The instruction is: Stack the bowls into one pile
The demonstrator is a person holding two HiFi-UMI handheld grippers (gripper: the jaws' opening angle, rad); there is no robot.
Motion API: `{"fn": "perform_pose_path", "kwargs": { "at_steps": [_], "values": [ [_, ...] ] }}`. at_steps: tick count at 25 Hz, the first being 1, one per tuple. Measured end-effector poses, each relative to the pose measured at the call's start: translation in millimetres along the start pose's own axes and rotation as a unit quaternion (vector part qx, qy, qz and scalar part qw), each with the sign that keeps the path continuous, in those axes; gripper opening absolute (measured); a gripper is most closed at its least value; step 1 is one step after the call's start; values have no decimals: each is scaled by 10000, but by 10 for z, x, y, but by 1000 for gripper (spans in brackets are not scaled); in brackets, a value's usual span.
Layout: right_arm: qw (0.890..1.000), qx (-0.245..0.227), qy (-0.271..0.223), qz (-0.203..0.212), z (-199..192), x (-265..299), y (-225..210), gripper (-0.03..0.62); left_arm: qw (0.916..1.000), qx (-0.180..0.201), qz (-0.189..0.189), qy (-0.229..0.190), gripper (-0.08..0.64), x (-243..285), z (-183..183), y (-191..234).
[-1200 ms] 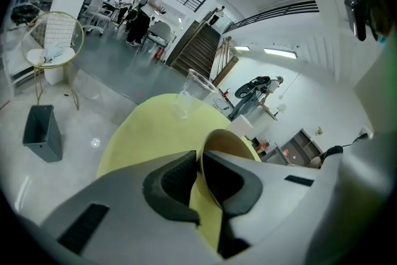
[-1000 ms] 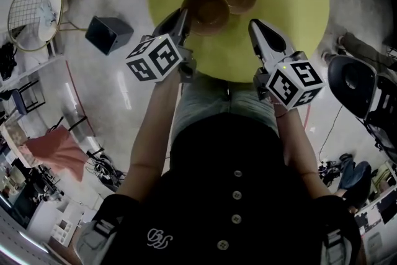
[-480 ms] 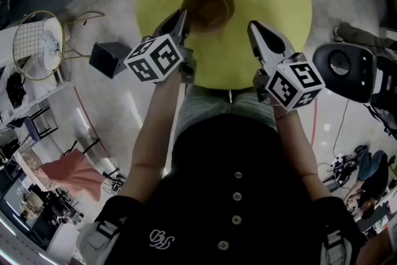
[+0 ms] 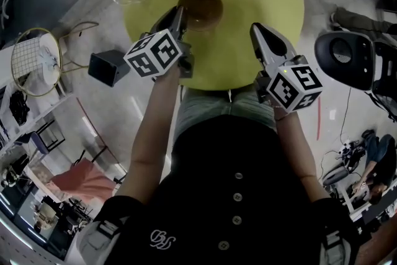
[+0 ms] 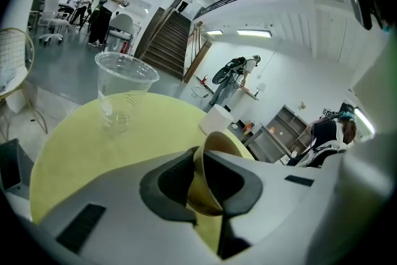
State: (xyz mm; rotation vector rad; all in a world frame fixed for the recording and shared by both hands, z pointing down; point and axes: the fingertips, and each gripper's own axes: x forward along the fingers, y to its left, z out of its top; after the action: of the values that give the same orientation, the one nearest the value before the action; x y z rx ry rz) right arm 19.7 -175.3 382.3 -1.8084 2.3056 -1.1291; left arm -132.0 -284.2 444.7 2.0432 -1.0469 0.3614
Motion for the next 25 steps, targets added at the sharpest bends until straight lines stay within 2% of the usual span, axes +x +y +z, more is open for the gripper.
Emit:
{"fn": "perform_pose_path", "kwargs": {
  "at_steps": [6,12,15,20,25],
  "values": [
    [9998,124,0,-161,-83,-94,-110,3,9999,20,87,50,40,53,-85,8],
    [9995,193,-23,-250,-85,-80,-164,3,9999,123,105,-36,45,106,-14,26],
    [9995,210,-3,-237,-114,-19,-200,3,9998,107,111,-113,120,142,-1,53],
    [9998,116,-20,-173,-62,-183,-220,3,9995,95,165,-267,133,45,-12,-99],
    [9999,-72,-107,35,20,-169,-220,3,9979,17,213,-605,133,-47,64,-73]
  ]
}}
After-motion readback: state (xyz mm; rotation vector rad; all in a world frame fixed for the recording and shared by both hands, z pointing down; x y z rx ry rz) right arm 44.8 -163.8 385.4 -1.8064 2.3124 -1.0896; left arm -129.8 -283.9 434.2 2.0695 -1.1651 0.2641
